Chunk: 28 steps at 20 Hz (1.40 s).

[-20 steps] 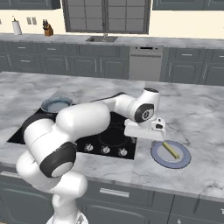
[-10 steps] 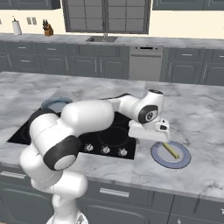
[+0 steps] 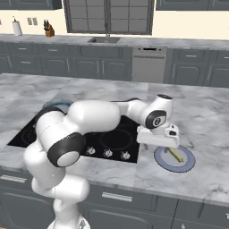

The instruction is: Pick up the butter stick and place it in the pan. Then turn on the burner for the pan.

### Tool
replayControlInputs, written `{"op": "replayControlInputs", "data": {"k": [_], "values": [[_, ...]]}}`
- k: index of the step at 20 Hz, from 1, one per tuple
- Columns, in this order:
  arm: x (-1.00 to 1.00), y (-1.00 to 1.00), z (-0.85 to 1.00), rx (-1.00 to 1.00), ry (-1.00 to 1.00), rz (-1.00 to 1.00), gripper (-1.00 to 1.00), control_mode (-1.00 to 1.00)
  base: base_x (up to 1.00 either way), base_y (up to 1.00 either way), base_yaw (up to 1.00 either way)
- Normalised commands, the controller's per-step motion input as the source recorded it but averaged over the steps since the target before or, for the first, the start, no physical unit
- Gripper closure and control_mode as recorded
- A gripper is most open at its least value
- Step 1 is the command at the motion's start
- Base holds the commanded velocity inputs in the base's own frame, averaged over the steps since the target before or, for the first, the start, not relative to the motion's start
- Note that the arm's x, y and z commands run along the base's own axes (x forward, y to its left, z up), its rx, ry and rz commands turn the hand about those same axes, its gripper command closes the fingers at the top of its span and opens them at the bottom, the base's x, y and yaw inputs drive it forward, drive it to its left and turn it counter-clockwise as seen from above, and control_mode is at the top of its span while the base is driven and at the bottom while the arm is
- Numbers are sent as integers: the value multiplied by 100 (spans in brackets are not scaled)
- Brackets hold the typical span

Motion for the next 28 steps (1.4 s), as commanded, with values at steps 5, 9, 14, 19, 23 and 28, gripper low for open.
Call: {"op": "replayControlInputs", "data": {"k": [5, 9, 14, 19, 23, 28], "values": [[5, -24, -5, 0, 0, 3, -100, -100, 0, 0, 0], [12, -11, -8, 0, 0, 4, -100, -100, 0, 0, 0], [10, -17, -1, 0, 0, 4, -100, -100, 0, 0, 0], [15, -13, 0, 0, 0, 3, -100, -100, 0, 0, 0], [21, -10, -1, 0, 0, 2, -100, -100, 0, 0, 0], [21, -6, -7, 0, 0, 1, -100, -100, 0, 0, 0]]}}
